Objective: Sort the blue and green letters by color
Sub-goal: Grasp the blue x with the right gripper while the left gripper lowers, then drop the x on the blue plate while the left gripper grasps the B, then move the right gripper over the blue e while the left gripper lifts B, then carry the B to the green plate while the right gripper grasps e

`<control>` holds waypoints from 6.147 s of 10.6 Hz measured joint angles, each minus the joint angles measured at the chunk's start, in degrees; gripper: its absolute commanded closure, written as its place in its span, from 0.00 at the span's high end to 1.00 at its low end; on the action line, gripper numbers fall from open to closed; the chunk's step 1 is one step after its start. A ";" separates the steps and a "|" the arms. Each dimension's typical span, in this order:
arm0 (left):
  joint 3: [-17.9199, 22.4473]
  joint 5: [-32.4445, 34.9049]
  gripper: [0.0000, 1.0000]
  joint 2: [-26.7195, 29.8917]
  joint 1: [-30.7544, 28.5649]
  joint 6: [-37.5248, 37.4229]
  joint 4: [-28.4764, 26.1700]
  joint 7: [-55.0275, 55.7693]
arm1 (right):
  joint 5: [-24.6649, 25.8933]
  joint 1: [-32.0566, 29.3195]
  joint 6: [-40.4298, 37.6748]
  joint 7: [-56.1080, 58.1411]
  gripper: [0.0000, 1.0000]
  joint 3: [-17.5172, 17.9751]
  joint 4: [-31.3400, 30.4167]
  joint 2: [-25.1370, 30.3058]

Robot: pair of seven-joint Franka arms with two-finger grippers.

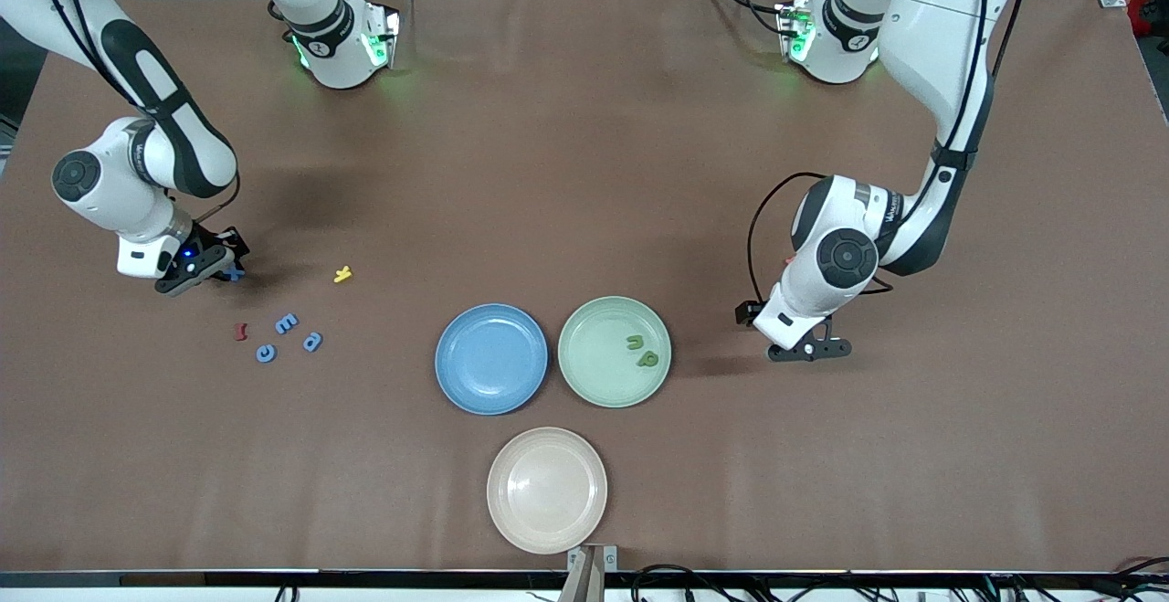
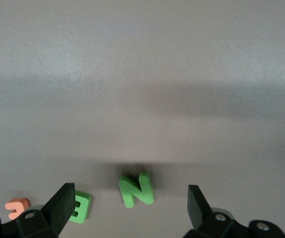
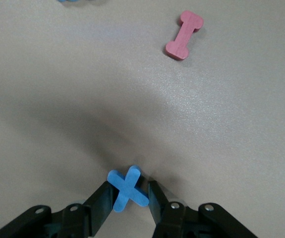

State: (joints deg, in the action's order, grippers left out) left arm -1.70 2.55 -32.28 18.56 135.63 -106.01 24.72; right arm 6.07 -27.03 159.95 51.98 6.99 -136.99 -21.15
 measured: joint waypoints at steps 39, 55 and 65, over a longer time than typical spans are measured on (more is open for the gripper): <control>-1.98 1.65 0.00 4.51 -7.22 19.93 -19.15 -14.36 | -11.89 44.36 -22.56 -78.37 1.00 -1.02 48.94 -19.78; -9.11 1.64 0.00 3.66 -5.13 20.18 -9.62 10.35 | -6.18 23.75 -17.08 -34.28 1.00 -2.91 29.00 -12.38; -9.20 1.64 0.00 -5.19 4.95 20.23 5.42 32.15 | -6.01 23.73 -10.07 -34.15 0.00 -2.87 23.54 -12.30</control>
State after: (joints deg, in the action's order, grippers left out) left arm -10.90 4.19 -37.48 23.51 155.87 -100.60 56.87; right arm 0.06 -3.30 149.88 17.82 4.12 -113.45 -33.45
